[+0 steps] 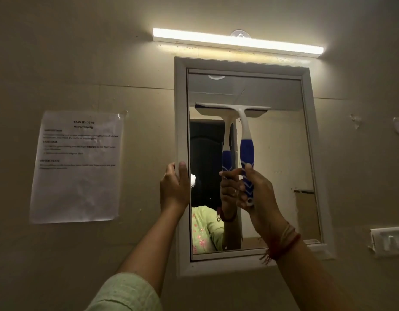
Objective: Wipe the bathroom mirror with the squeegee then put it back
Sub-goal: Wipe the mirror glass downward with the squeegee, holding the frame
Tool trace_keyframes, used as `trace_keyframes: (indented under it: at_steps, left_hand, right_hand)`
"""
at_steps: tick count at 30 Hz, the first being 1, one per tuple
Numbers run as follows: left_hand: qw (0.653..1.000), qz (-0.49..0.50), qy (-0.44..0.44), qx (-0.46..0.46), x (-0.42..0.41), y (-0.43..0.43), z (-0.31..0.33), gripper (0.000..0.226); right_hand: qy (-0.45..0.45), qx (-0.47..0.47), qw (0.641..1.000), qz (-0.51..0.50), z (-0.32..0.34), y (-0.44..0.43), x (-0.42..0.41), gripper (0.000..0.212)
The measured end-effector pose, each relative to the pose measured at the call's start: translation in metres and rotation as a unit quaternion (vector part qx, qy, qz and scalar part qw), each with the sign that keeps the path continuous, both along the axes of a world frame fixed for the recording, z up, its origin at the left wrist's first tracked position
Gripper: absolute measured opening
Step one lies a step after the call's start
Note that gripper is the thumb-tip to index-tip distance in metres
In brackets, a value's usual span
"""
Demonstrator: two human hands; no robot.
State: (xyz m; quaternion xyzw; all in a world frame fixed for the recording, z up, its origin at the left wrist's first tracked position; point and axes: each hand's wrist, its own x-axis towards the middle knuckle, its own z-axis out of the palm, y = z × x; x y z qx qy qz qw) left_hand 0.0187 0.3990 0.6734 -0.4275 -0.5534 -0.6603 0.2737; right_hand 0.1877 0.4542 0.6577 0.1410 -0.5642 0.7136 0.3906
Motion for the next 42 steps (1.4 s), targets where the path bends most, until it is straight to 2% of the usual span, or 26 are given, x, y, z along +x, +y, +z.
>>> trace_keyframes:
  at_steps: [1, 2, 4, 5, 7, 10, 13, 16, 21, 28, 30, 33, 35, 38, 42]
  left_hand:
    - [1.000, 0.002, 0.001, 0.002, 0.001, -0.001, 0.000, 0.044]
    - [1.000, 0.001, 0.000, 0.003, 0.002, -0.001, 0.000, 0.043]
    - [1.000, -0.006, -0.002, 0.003, 0.002, -0.001, 0.000, 0.042]
    - [1.000, -0.008, -0.004, 0.003, 0.002, -0.001, 0.000, 0.042]
    - [1.000, -0.010, -0.008, 0.004, 0.000, 0.000, 0.000, 0.042]
    - [1.000, -0.015, -0.008, 0.005, 0.000, 0.001, -0.001, 0.041]
    - [1.000, -0.018, -0.007, 0.006, -0.001, 0.001, -0.001, 0.042]
    - [1.000, -0.017, -0.008, 0.003, 0.000, 0.001, -0.001, 0.042]
    - [1.000, -0.016, -0.010, -0.002, 0.002, 0.000, -0.001, 0.041]
    - [1.000, -0.010, -0.005, -0.001, 0.000, 0.001, -0.001, 0.042]
    - [1.000, -0.010, -0.004, -0.001, 0.000, 0.001, -0.002, 0.038]
    - [1.000, -0.010, -0.004, -0.002, 0.000, 0.001, -0.001, 0.034]
    - [1.000, -0.011, -0.004, -0.001, 0.000, 0.001, -0.001, 0.034]
    - [1.000, -0.005, -0.002, -0.001, 0.000, 0.001, -0.002, 0.035]
    - [1.000, -0.012, -0.005, -0.002, 0.000, 0.000, -0.001, 0.040]
  right_hand:
    - [-0.014, 0.012, 0.992, -0.122, 0.000, 0.002, 0.000, 0.048]
    - [-0.049, 0.036, 0.980, -0.189, -0.007, 0.001, -0.002, 0.055]
    - [-0.009, -0.041, 0.986, -0.160, -0.025, 0.004, -0.002, 0.056]
    - [0.023, -0.032, 0.984, -0.173, -0.035, 0.004, 0.000, 0.049]
    - [0.031, 0.006, 0.974, -0.222, -0.040, -0.002, 0.001, 0.037]
    - [0.032, 0.009, 0.972, -0.231, -0.026, -0.006, 0.001, 0.037]
    - [0.014, 0.035, 0.955, -0.295, -0.012, -0.004, 0.001, 0.045]
    - [0.016, 0.001, 0.964, -0.264, -0.027, -0.008, 0.001, 0.038]
    - [-0.007, -0.040, 0.960, -0.277, -0.058, -0.011, 0.001, 0.048]
    - [0.012, -0.015, 0.968, -0.249, -0.027, -0.015, 0.003, 0.032]
    - [0.011, -0.022, 0.971, -0.239, -0.031, -0.014, 0.000, 0.036]
    - [-0.010, -0.024, 0.979, -0.201, -0.054, -0.013, -0.002, 0.056]
    - [-0.022, -0.030, 0.983, -0.182, -0.071, -0.013, -0.004, 0.058]
    - [-0.027, -0.064, 0.977, -0.201, -0.078, -0.017, -0.005, 0.049]
    - [-0.012, -0.071, 0.964, -0.254, -0.055, -0.026, -0.002, 0.039]
